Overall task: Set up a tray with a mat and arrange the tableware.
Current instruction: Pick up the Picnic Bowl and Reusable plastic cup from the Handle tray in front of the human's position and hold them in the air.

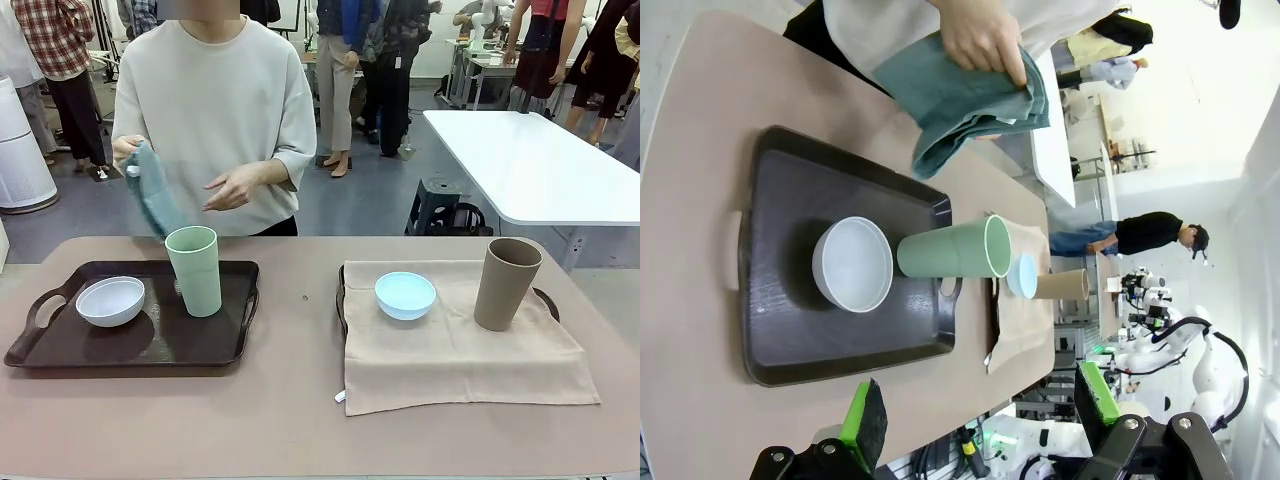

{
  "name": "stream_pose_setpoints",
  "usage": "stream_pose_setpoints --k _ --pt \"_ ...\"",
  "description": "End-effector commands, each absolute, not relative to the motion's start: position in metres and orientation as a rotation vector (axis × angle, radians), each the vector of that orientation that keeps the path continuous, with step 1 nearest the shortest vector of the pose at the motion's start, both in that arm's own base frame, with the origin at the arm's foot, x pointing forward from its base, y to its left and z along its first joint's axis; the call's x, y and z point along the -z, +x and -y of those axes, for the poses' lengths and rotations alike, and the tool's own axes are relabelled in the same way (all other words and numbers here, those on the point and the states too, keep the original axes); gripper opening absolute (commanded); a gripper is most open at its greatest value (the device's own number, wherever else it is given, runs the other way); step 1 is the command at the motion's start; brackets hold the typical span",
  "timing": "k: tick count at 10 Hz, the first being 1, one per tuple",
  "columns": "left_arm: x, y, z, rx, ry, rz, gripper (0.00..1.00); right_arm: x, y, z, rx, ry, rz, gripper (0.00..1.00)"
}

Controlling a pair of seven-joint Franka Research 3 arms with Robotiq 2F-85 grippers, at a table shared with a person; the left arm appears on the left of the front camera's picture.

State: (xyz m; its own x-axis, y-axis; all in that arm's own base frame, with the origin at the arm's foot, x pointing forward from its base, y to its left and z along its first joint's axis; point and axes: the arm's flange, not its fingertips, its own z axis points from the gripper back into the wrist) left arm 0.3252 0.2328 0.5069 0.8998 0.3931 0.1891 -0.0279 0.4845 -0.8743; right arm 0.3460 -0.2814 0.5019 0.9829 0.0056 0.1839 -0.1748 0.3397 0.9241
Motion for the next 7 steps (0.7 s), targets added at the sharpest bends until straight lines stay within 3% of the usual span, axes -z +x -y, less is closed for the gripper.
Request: stream_pose_setpoints --k 1,5,7 --pt "-0.507 0.324 -0.234 -0.261 -1.053 0.398 1.0 -0.502 0.345 0.282 -0.117 1.223 0.16 1.0" --pt "-0.507 0.325 -0.233 -0.264 -1.04 0.392 1.0 -0.502 0.346 0.281 -0.118 1.22 0.158 1.0" --pt "-0.526 0.354 -0.197 -0.194 -0.877 0.441 1.0 -0.528 0.376 0.217 -0.4 1.003 0.182 1.0"
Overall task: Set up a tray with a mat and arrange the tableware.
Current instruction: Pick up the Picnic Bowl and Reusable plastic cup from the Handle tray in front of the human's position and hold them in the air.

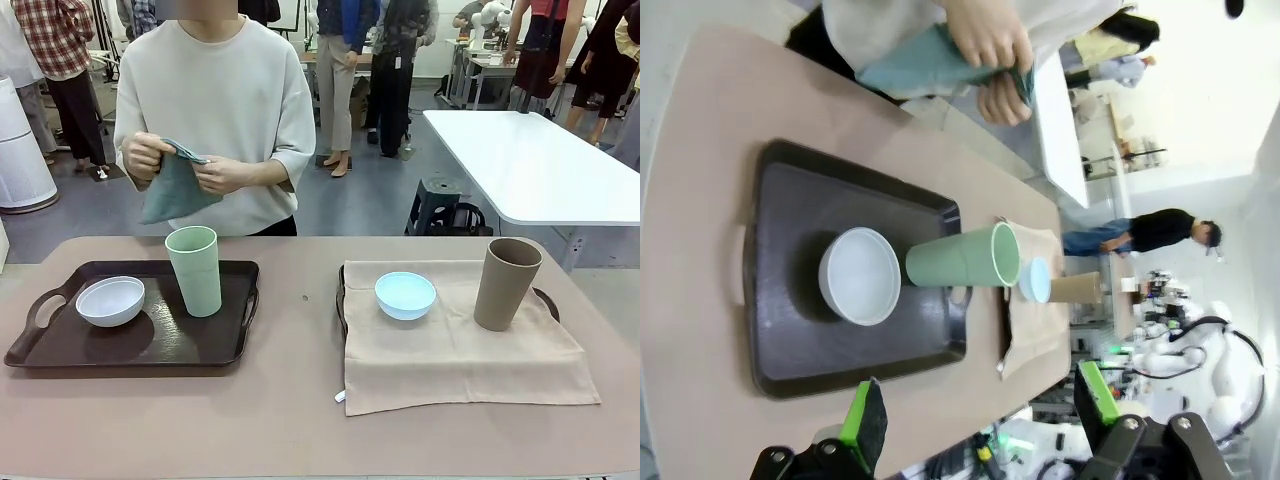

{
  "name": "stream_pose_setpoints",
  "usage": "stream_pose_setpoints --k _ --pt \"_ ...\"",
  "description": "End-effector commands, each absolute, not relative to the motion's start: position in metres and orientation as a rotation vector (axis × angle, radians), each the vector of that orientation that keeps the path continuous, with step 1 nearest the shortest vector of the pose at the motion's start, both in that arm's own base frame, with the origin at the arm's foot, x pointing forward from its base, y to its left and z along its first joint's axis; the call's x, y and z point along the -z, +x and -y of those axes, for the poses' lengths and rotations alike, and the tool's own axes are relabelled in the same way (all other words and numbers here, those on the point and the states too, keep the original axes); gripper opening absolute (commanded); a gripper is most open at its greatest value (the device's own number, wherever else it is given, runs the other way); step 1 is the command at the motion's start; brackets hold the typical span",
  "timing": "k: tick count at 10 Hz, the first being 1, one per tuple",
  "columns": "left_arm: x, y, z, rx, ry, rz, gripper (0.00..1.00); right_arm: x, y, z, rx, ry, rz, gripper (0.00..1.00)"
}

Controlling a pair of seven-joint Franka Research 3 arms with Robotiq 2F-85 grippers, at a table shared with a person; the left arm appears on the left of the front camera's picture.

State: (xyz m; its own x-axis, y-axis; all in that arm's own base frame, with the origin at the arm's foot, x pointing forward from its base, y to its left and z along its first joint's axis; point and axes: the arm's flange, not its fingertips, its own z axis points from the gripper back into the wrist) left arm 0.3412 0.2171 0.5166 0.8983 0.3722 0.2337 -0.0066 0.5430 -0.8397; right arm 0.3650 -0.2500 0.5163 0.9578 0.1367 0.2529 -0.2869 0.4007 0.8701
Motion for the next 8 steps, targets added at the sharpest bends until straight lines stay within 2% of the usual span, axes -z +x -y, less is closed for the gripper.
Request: stream_pose_setpoints --k 1,2,5,8 --pt "-0.535 0.37 -0.182 -0.151 -0.8 0.372 1.0 -0.543 0.393 0.182 -0.513 0.934 0.205 1.0" --pt "-0.543 0.378 -0.166 -0.112 -0.757 0.311 1.0 -0.552 0.412 0.152 -0.586 0.905 0.224 1.0" --pt "-0.568 0.38 -0.118 -0.068 -0.47 0.229 1.0 -0.558 0.453 0.04 -0.752 0.715 0.313 1.0" --pt "-0.58 0.37 -0.078 -0.117 -0.305 0.249 1.0 -0.533 0.493 -0.075 -0.873 0.589 0.324 1.0"
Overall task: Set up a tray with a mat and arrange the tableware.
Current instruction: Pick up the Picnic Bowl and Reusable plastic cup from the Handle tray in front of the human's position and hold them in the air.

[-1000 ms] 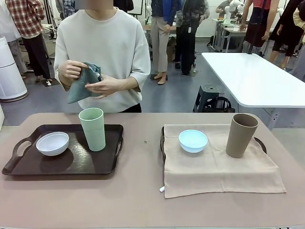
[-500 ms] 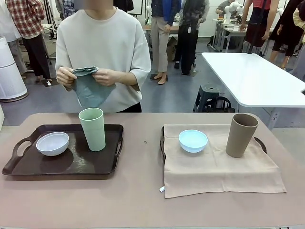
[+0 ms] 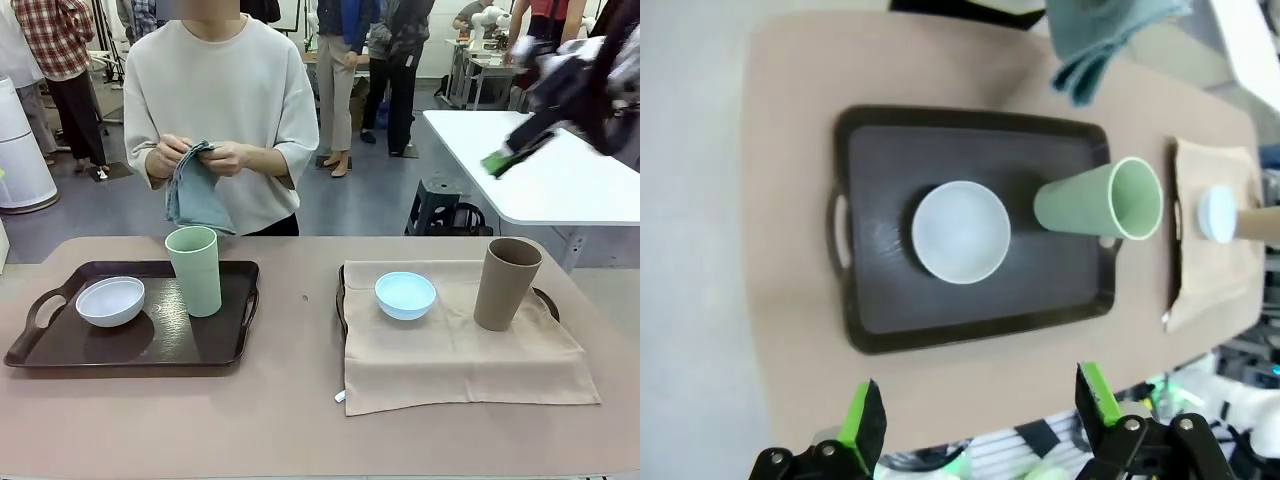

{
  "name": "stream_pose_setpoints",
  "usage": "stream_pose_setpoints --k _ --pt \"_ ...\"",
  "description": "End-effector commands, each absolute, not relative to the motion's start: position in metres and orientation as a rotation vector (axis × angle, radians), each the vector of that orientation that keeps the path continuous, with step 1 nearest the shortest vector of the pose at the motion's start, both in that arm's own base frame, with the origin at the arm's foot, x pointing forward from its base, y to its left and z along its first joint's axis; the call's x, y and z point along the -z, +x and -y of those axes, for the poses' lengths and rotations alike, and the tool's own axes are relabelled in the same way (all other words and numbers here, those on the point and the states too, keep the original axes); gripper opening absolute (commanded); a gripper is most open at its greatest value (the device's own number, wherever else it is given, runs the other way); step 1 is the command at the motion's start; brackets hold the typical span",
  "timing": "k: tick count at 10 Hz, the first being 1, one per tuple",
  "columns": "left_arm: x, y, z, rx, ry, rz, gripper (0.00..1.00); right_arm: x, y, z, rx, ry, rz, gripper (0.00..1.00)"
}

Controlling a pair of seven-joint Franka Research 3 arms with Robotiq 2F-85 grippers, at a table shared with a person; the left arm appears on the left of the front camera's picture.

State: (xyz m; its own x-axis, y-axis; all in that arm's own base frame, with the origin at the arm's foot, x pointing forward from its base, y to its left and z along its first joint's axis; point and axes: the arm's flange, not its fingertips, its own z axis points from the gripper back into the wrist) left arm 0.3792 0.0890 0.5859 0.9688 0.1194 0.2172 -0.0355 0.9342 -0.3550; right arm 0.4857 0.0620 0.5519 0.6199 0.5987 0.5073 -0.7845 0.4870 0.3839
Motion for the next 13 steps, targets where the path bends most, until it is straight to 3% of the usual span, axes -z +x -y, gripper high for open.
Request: stream_pose_setpoints --k 1,5,6,13 --pt "-0.582 0.362 -0.066 -0.134 -0.243 0.274 1.0 -0.517 0.51 -0.115 -0.931 0.562 0.326 1.0" --pt "-0.577 0.363 -0.055 -0.13 -0.198 0.255 1.0 -0.485 0.537 -0.189 -0.946 0.642 0.293 1.0" --pt "-0.584 0.36 -0.057 -0.123 -0.22 0.285 1.0 -0.481 0.521 -0.185 -0.973 0.58 0.315 1.0" --pt "-0.582 0.36 -0.059 -0.115 -0.229 0.279 1.0 -0.483 0.526 -0.187 -0.973 0.585 0.323 1.0"
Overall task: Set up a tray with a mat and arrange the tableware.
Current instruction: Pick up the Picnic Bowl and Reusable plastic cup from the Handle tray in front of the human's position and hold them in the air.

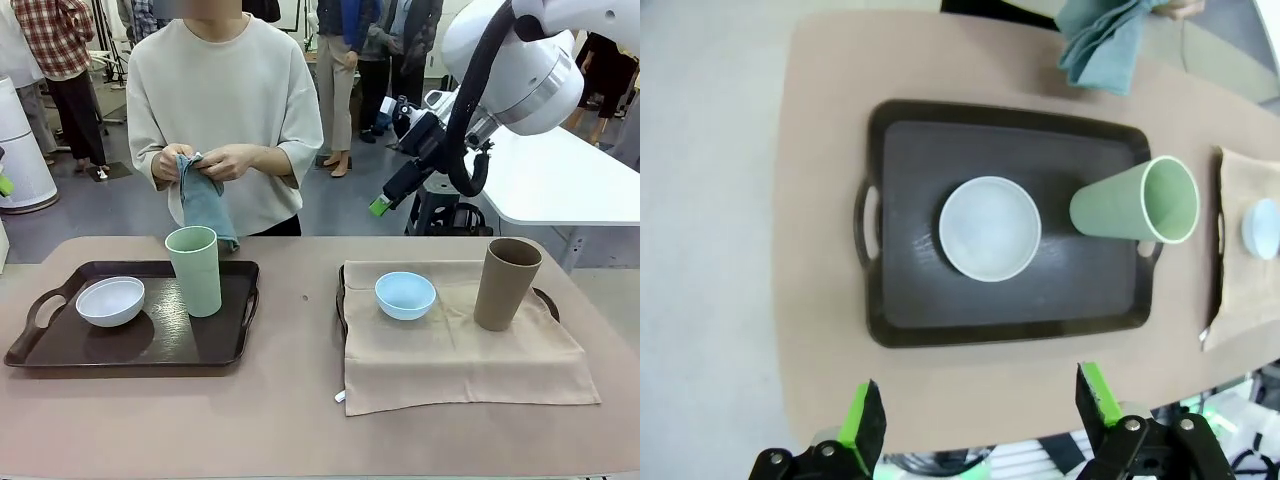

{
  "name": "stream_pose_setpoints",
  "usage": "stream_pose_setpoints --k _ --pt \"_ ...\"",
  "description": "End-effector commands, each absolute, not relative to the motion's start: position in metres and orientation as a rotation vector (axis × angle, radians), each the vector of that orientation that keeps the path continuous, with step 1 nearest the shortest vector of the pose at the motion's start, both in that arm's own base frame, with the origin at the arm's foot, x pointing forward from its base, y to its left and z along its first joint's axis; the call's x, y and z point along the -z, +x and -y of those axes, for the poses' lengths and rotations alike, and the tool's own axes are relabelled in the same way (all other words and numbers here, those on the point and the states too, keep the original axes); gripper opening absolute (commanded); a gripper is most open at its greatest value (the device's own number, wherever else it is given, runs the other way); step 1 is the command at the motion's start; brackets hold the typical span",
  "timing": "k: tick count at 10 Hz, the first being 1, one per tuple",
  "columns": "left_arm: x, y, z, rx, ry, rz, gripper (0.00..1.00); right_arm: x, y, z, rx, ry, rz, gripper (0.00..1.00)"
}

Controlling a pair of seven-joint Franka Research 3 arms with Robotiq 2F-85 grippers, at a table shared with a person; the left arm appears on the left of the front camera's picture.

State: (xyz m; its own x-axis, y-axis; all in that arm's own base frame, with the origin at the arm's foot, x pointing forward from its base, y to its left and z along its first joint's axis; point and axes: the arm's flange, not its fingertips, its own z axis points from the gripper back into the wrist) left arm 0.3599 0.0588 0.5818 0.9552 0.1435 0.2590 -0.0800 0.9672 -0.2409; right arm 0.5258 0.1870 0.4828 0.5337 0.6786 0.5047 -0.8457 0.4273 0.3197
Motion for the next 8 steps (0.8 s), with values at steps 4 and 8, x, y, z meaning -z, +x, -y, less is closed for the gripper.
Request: stream_pose_setpoints --k 4,8 --pt "-0.575 0.367 -0.046 -0.017 -0.184 0.209 1.0 -0.433 0.554 -0.243 -1.302 0.788 0.366 1.0" --pt "-0.554 0.375 -0.049 -0.01 -0.148 0.158 1.0 -0.399 0.572 -0.313 -1.419 0.826 0.406 1.0"
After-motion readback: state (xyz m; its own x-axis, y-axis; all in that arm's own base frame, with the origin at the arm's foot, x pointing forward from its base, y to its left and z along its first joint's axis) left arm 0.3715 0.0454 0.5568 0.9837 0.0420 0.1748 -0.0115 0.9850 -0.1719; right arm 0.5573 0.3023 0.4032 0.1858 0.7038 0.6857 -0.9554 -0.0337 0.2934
